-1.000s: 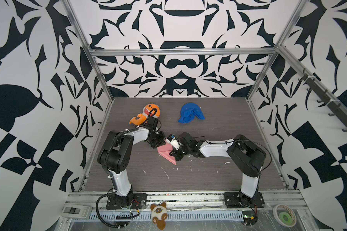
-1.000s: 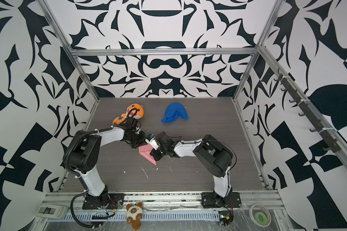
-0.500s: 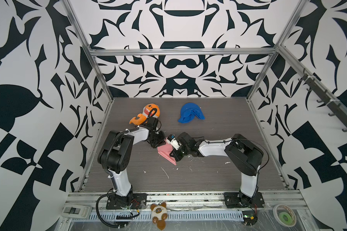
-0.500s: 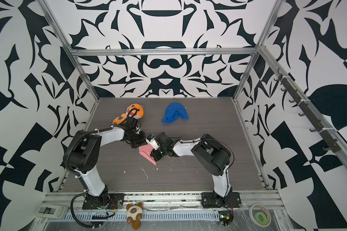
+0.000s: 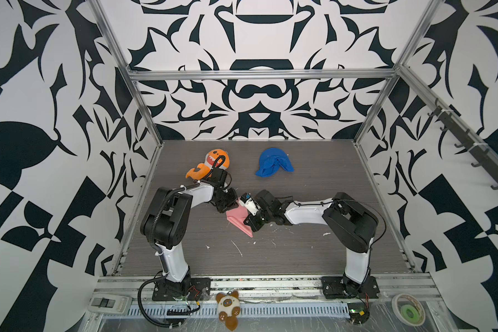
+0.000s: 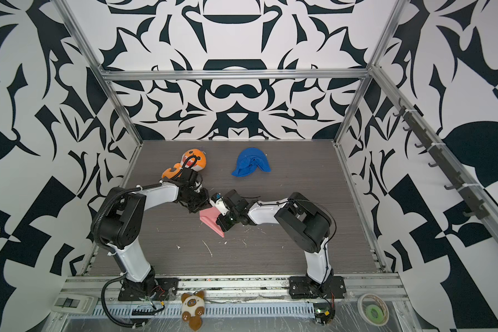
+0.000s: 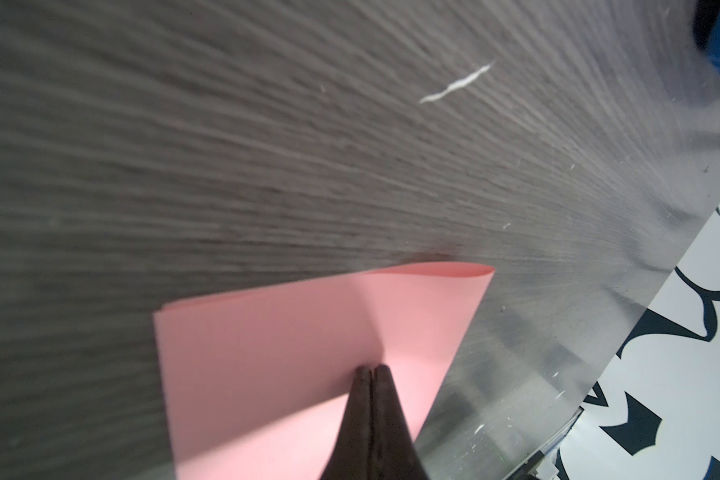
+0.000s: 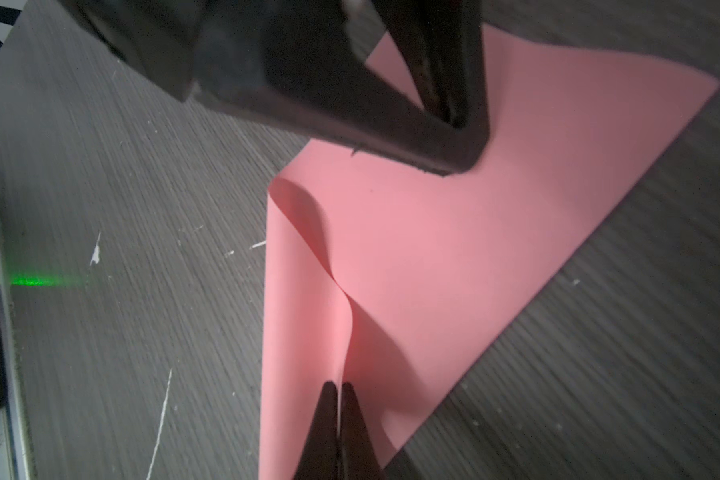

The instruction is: Fold a paper plane with a square sheet of paper (pick it up from the middle)

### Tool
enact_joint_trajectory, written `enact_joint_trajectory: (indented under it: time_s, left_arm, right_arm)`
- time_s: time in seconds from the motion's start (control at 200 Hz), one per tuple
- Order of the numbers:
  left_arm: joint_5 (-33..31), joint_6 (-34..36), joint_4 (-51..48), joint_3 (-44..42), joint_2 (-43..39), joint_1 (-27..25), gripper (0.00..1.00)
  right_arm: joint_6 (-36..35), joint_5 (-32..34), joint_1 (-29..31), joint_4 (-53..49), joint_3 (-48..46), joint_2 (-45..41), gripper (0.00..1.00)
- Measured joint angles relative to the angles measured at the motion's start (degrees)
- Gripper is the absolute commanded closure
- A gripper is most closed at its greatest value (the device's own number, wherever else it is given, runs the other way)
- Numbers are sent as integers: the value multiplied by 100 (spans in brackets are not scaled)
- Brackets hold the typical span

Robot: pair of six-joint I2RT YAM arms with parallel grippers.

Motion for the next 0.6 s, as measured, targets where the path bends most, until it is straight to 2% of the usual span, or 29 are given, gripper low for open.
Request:
enact_joint_trajectory:
  time_s: [0.17, 0.33, 0.475, 0.54, 0.6]
  left_arm:
    - [7, -2, 0, 2, 0, 0, 97]
    - [13, -44, -2, 15, -2, 0, 92]
    - [-13, -175, -20, 0, -105, 57, 79]
    - [-52, -247, -22, -81, -262, 127, 68]
    - [-96, -361, -24, -210, -511, 258, 66]
  right_arm:
    - [2, 13, 0, -24, 11, 0, 95]
    - [2, 7, 0, -81, 61, 28, 95]
    - [2, 11, 0, -103, 83, 37, 95]
    - [2, 9, 0, -103, 90, 39, 95]
    - [2, 9, 0, -103, 90, 39, 95]
